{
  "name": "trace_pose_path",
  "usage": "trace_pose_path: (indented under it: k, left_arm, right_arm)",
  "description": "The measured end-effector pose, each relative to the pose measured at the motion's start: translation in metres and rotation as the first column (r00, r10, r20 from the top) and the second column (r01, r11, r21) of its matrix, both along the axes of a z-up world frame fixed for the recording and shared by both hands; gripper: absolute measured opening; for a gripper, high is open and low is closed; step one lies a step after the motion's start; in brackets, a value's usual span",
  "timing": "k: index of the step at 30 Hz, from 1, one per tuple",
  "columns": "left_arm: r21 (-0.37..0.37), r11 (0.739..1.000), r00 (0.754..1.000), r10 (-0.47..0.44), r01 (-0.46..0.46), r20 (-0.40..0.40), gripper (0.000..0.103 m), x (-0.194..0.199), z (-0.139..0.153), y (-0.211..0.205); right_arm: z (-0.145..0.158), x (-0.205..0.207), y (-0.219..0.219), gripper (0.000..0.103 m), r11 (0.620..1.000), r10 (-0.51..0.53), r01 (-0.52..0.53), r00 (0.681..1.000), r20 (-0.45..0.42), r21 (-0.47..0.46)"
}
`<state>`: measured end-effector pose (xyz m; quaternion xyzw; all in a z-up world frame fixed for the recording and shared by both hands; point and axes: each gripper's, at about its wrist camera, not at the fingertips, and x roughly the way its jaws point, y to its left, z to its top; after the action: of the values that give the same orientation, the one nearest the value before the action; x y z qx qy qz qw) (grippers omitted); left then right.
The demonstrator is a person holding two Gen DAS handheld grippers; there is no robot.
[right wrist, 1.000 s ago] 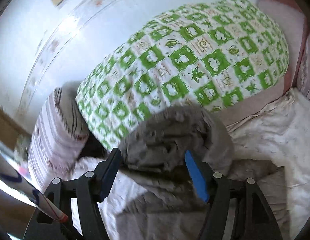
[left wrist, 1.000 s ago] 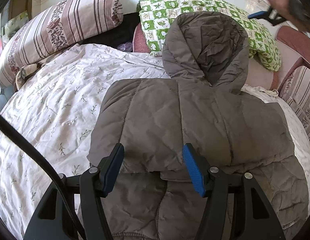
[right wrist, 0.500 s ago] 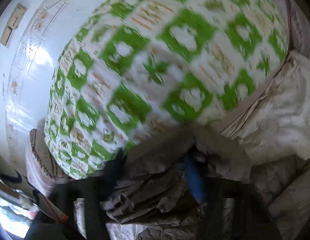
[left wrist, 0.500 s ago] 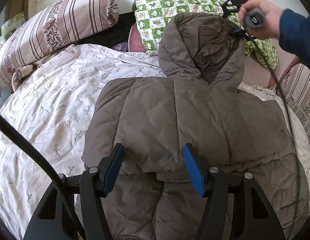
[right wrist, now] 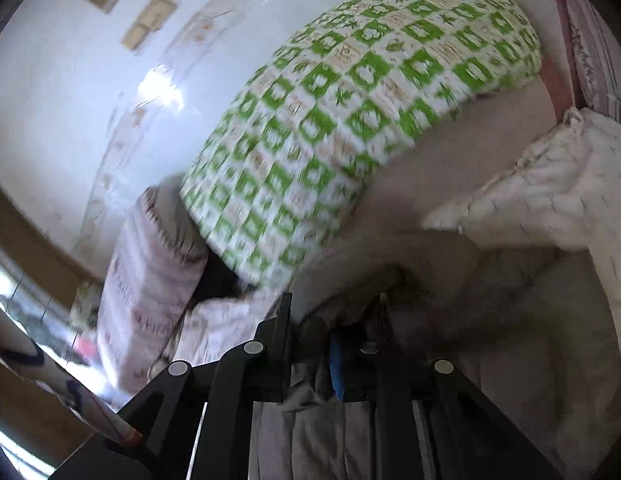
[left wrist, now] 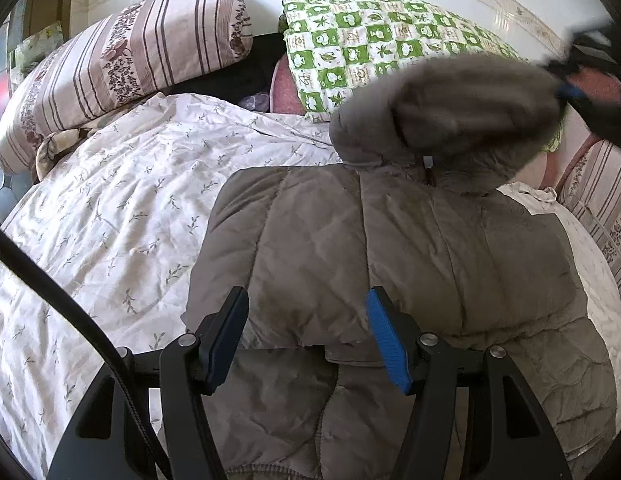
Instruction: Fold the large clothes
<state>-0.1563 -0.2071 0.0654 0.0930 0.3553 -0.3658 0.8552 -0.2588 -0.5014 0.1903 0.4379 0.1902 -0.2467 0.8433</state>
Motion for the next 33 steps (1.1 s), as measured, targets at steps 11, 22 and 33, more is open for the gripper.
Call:
trace_pose_path:
  k: [11,22,33]
  left_arm:
    - [0.009,1.0,1.0,-0.007,0.007,0.003,0.061,-0.004,-0.003,-0.003]
    - [-0.002,1.0,1.0,-0.009,0.009,-0.005,0.061,-0.002,-0.001,-0.003]
    - [-0.014,0.999,0.999,0.028,-0.029,-0.018,0.061,0.006,0.002,0.005]
  right_arm:
    - [-0.171,-0.062,0.056,0.014,0.985,-0.004,0.035,0.983,-0.181,0.169]
    - [-0.135,-0.084,0.075,0.036,0.995,0.044,-0.027,0.984,-0.172,0.1]
    - [-0.064,-0.018,0.109,0.037,0.95,0.177,-0.227,0.957,-0.23,-0.214]
